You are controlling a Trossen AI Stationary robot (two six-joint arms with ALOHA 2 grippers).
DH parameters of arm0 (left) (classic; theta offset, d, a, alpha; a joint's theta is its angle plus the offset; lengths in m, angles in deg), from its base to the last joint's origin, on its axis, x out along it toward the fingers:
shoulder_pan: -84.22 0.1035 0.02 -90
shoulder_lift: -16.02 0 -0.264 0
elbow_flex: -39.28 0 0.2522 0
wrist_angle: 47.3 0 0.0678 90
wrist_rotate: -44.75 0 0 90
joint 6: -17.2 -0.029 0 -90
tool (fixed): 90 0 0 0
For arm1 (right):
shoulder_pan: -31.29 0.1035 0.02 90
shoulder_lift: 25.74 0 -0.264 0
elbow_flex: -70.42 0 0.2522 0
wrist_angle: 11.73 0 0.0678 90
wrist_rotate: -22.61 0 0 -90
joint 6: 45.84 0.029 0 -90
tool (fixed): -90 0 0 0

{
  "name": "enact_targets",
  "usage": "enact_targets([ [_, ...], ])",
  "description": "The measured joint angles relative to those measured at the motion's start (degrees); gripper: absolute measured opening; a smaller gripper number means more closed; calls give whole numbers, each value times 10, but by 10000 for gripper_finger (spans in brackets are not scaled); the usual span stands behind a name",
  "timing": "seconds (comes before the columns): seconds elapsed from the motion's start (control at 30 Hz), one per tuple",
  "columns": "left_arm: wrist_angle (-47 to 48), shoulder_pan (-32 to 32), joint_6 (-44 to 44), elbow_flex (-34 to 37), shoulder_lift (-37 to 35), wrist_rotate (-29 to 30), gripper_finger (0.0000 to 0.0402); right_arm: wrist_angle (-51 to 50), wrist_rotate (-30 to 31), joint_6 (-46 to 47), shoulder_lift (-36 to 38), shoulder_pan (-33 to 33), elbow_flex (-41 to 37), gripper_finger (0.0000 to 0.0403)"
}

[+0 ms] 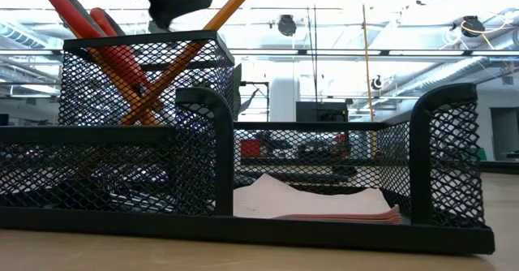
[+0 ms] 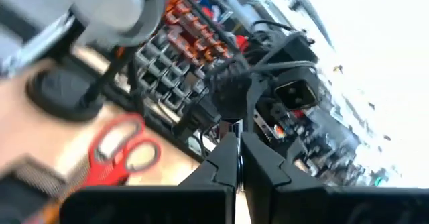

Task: Pick and place office supplies into organizer
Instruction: Put the black binder clip into the black desk organizer

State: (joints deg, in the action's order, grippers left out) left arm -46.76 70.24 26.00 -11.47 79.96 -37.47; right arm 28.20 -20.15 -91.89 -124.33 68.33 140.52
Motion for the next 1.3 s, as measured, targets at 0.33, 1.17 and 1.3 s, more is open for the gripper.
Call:
enact_targets([
  [0.33,115,1,-12,0,-41,145,352,-26,21,202,1,40,39,4],
  [1.17,122,10,-30,0,-54,157,351,-331,-56,492,-103,25,234,3],
  [1.3,136,20,-29,0,-64,158,349,-389,-114,579,-119,-4,258,3],
])
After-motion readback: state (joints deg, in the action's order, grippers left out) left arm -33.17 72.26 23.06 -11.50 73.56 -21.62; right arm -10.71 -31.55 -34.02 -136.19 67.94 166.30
